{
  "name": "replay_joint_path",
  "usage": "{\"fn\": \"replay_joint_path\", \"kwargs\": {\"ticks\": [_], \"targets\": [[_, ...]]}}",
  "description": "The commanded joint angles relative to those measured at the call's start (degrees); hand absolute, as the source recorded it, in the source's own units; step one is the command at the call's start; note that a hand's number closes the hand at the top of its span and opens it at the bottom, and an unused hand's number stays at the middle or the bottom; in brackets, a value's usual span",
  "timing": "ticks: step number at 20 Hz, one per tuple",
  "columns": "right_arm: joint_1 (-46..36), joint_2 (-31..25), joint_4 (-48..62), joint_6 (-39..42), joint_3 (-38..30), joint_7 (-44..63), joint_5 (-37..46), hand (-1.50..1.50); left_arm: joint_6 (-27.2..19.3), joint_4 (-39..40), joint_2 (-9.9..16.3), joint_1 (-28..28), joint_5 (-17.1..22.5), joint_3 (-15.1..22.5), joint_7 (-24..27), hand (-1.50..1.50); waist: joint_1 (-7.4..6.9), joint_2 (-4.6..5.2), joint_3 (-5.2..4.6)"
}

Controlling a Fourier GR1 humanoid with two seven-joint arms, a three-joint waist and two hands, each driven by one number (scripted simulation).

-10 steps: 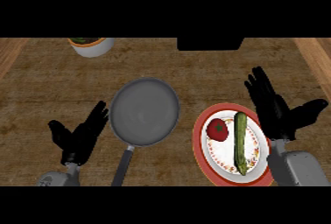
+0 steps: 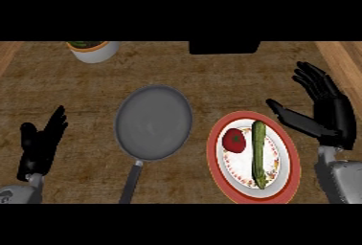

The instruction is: Pick the tomato from the plate and place it in the pan

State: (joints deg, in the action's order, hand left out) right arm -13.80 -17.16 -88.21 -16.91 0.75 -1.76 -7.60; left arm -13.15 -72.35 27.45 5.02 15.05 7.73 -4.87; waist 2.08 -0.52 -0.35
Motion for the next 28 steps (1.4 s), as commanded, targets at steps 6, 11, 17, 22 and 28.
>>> {"fn": "replay_joint_path", "kwargs": {"ticks": [6,11,17,22,28], "targets": [[17.4,16.9,-9.5,-19.5,5.5,-20.7,7.2,-1.50,-2.2,1.9,4.4,2.6,-3.9,-2.0,-3.9,0.00,-1.25,0.37,0.35],[21.6,8.3,-18.5,-19.3,9.6,-6.5,18.3,-1.50,0.1,1.0,5.2,1.1,-4.3,-2.7,-4.4,0.00,-1.80,0.36,0.25],[23.8,-3.7,-23.3,-12.5,11.1,17.1,30.8,-1.50,-0.2,0.5,5.4,1.8,-4.6,-2.8,-5.1,0.00,-2.22,0.40,-0.13],[19.1,-12.3,-24.6,1.1,12.5,34.9,35.9,-1.50,-1.8,-0.3,2.8,3.5,-6.1,-0.4,-7.1,0.00,-2.75,0.60,-0.23],[4.8,-13.7,-23.1,16.7,16.7,56.6,38.5,-1.50,-1.0,-0.5,3.5,3.6,-6.6,-0.8,-6.4,0.00,-4.48,0.77,0.04]]}}
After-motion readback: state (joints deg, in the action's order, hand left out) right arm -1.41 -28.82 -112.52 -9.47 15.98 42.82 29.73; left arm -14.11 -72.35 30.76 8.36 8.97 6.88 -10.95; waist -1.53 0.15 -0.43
